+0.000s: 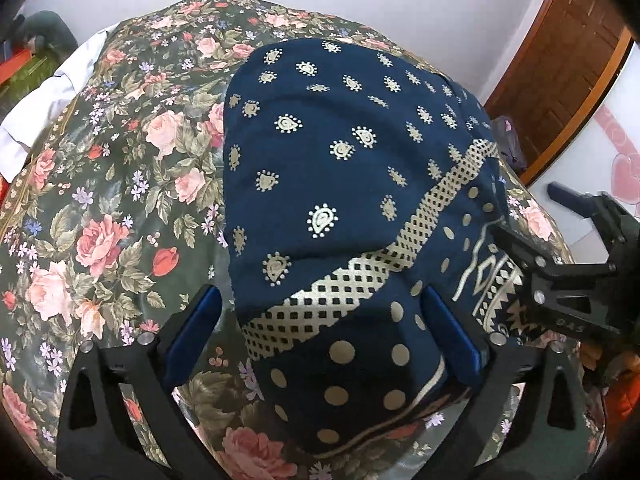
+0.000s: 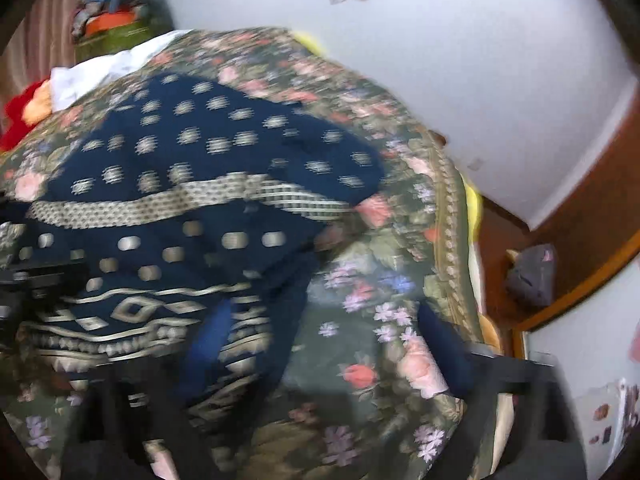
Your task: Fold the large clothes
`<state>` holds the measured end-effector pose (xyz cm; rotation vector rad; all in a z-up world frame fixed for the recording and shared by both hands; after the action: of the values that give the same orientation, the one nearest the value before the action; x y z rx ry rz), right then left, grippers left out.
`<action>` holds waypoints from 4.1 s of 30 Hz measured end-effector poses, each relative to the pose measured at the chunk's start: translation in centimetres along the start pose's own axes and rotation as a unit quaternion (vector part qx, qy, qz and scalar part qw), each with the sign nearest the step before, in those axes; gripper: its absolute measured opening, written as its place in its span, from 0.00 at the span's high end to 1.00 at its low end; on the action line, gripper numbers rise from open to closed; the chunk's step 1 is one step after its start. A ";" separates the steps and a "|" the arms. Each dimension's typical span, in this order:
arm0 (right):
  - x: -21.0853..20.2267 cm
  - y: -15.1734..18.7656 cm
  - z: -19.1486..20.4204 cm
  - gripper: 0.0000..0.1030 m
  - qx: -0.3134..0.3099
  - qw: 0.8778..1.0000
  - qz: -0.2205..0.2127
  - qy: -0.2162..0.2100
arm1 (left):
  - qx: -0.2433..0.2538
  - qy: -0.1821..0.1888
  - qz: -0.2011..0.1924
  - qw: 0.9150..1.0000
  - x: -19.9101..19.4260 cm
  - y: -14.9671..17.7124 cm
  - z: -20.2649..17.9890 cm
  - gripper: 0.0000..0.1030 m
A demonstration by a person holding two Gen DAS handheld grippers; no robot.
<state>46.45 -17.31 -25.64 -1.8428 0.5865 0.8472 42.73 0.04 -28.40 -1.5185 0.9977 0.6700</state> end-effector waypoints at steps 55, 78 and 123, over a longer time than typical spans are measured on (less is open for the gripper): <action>0.1 -7.2 4.4 0.71 0.147 0.910 0.039 -0.386 | -0.048 0.202 -0.014 0.978 -4.2 -6.9 -0.7 0.42; -14.4 -11.7 10.9 0.71 0.092 0.905 0.014 -0.415 | -0.087 0.163 -0.086 0.979 -18.2 -3.1 8.2 0.42; -8.0 2.6 9.7 0.23 -0.009 0.958 0.143 -0.247 | -0.049 -0.083 -0.019 0.995 -11.6 14.1 17.2 0.17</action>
<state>36.67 -9.30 -23.67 -1.4954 0.5255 1.4544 26.90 19.46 -28.82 -1.5361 0.8185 0.8132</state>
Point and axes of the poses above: each gripper's, at about its wrist camera, not at the fingertips, and x roughly the way its jaws point, z to its left, y to its underside, the point moved 9 cm from there along x, roughly the way its jaws point, and after that the axes turned 2 degrees about z, right-handed, at the moved point
